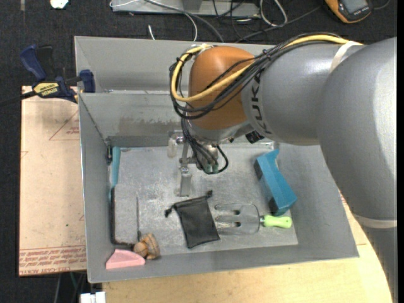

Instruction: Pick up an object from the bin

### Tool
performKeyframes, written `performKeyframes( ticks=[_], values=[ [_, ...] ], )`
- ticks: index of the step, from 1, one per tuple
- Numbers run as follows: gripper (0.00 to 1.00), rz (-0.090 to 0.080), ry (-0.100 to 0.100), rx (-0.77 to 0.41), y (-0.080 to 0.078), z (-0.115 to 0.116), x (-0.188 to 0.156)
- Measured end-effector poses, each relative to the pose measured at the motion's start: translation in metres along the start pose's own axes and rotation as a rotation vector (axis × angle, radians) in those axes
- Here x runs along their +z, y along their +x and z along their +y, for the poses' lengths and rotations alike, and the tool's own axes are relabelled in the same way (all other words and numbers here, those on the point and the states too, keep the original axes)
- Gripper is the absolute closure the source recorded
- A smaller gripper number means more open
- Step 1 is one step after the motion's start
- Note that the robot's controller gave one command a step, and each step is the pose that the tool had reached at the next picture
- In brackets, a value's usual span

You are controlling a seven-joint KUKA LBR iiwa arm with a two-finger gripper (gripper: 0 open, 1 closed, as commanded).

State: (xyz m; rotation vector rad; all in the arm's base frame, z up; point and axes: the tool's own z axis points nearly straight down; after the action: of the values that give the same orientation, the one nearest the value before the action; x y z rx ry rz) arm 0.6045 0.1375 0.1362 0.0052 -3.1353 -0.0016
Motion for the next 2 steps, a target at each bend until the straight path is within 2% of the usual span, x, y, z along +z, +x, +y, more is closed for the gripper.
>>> performKeyframes(
  ticks=[1, 2],
  values=[
    [0.00, -0.007, -0.001, 0.003, -0.002, -0.001, -0.005],
    [0.00, 0.001, 0.000, -0.169, 0.015, -0.018, -0.039]
  ],
)
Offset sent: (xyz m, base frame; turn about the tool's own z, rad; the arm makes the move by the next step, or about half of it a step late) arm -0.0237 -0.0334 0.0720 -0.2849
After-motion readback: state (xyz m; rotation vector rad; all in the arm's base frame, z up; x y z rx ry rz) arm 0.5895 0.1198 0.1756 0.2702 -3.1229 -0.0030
